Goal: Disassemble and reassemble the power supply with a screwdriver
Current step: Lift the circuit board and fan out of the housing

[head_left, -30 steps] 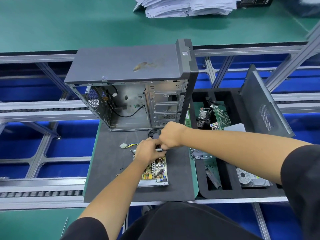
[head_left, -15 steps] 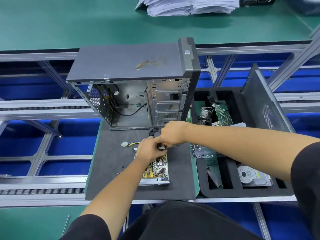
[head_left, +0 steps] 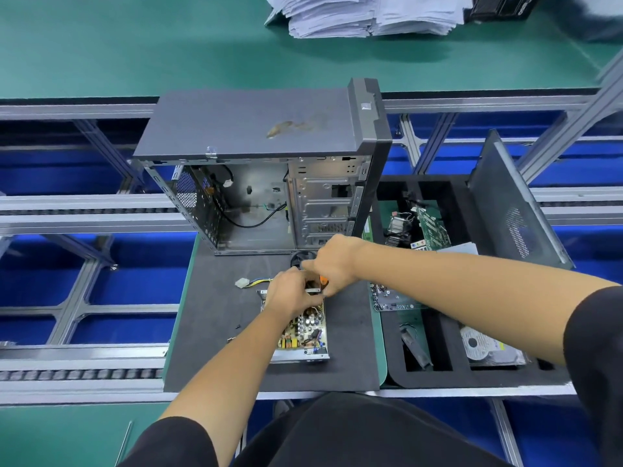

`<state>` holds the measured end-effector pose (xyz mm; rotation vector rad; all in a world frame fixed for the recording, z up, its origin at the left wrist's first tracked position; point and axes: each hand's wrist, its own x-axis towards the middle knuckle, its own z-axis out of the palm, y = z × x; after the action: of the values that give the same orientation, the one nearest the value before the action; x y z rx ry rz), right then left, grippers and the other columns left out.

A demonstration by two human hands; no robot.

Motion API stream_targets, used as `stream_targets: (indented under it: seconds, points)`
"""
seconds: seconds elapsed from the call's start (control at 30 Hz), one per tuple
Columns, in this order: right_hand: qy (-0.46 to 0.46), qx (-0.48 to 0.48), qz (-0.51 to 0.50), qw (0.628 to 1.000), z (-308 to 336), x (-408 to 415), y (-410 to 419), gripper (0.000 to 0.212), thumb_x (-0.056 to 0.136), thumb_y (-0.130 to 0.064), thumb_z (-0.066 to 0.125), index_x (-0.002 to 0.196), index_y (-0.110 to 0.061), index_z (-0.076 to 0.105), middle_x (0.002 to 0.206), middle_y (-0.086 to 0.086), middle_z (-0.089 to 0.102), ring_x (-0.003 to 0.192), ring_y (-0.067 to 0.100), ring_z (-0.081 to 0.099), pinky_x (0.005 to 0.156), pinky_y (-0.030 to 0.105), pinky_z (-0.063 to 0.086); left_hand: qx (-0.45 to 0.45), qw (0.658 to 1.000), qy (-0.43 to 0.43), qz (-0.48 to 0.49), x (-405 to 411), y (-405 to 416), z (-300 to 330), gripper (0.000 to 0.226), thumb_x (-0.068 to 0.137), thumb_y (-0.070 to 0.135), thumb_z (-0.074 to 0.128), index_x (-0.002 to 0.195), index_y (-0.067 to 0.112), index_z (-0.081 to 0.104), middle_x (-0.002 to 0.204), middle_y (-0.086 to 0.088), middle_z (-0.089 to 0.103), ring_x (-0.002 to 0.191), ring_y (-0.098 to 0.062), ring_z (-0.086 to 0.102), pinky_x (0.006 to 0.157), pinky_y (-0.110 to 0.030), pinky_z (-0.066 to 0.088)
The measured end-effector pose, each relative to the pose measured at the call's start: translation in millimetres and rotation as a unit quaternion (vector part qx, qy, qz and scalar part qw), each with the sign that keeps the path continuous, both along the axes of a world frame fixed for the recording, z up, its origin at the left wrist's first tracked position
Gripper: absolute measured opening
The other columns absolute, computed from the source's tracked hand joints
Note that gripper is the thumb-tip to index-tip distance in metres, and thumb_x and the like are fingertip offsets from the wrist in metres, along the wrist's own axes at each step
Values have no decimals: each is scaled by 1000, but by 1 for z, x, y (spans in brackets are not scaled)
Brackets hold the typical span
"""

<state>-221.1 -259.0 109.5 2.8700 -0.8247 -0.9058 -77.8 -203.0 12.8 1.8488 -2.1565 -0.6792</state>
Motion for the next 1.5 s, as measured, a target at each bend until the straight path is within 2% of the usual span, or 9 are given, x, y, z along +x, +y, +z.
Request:
stream_targets:
  seconds: [0.17, 0.3, 0.43, 0.57, 0.67, 1.0, 1.1, 1.23, 1.5]
  points:
    - [-7, 0, 138, 990, 9, 0, -2, 27, 90, -16, 61, 116, -23, 56, 90, 2, 68, 66, 25, 51, 54, 34, 40, -33, 999, 34, -21, 2, 3, -3, 28, 70, 37, 85, 96, 33, 77, 84, 4, 68, 83, -23, 64, 65, -31, 44]
    - [-10, -17, 56, 998, 3, 0, 3, 15, 95, -30, 52, 102, -21, 62, 74, 1, 61, 64, 25, 52, 55, 33, 39, -21, 1000, 10, -16, 1, 2, -1, 26, 70, 41, 82, 94, 32, 74, 78, 8, 60, 81, -20, 62, 65, -30, 43]
    - [10, -50, 10, 999, -7, -2, 7, 40, 99, -40, 40, 67, -16, 42, 83, 3, 67, 55, 21, 44, 50, 30, 28, -2, 999, -4, -32, 2, 1, -2, 25, 73, 43, 79, 95, 33, 75, 78, 11, 52, 84, -19, 60, 68, -32, 45]
    - [16, -48, 50, 997, 1, -1, 2, 36, 94, -55, 44, 103, -21, 49, 80, 2, 65, 57, 23, 50, 52, 31, 37, 5, 1000, 2, -8, 1, 0, -1, 23, 69, 43, 79, 86, 30, 71, 77, 12, 59, 81, -18, 63, 62, -28, 39]
    - [-16, -36, 146, 988, 9, -3, -5, 34, 93, -32, 54, 125, -25, 44, 91, 2, 67, 67, 27, 56, 55, 35, 38, -6, 1000, 22, 3, 1, 0, -4, 26, 68, 41, 81, 91, 32, 73, 87, 7, 70, 83, -18, 65, 64, -30, 45]
    - [22, -61, 20, 998, 1, 4, 7, 39, 102, -43, 36, 85, -17, 60, 89, 4, 69, 63, 24, 51, 52, 30, 33, 12, 1000, -6, -21, 2, 0, -5, 18, 74, 43, 77, 88, 35, 71, 80, 9, 58, 86, -20, 60, 65, -29, 32]
    - [16, -56, 27, 998, 7, 3, 2, 38, 95, -55, 43, 96, -20, 57, 77, -2, 59, 59, 23, 47, 49, 30, 29, 4, 1000, -6, -18, 2, -1, -4, 17, 73, 43, 77, 87, 35, 70, 75, 13, 54, 86, -19, 61, 64, -29, 30]
    - [2, -31, 136, 990, 8, -2, -3, 29, 90, -34, 60, 116, -21, 56, 88, 0, 67, 64, 24, 50, 54, 32, 34, -15, 1000, 22, -9, 1, 1, -4, 31, 70, 39, 83, 100, 37, 75, 81, 16, 61, 87, -19, 63, 67, -29, 39]
    - [13, -81, 28, 996, -5, -2, 5, 41, 95, -53, 42, 98, -17, 61, 79, -1, 65, 54, 21, 45, 47, 29, 26, 14, 1000, -7, -15, 1, -1, -6, 23, 73, 45, 75, 93, 35, 72, 89, 6, 63, 88, -19, 62, 65, -29, 37]
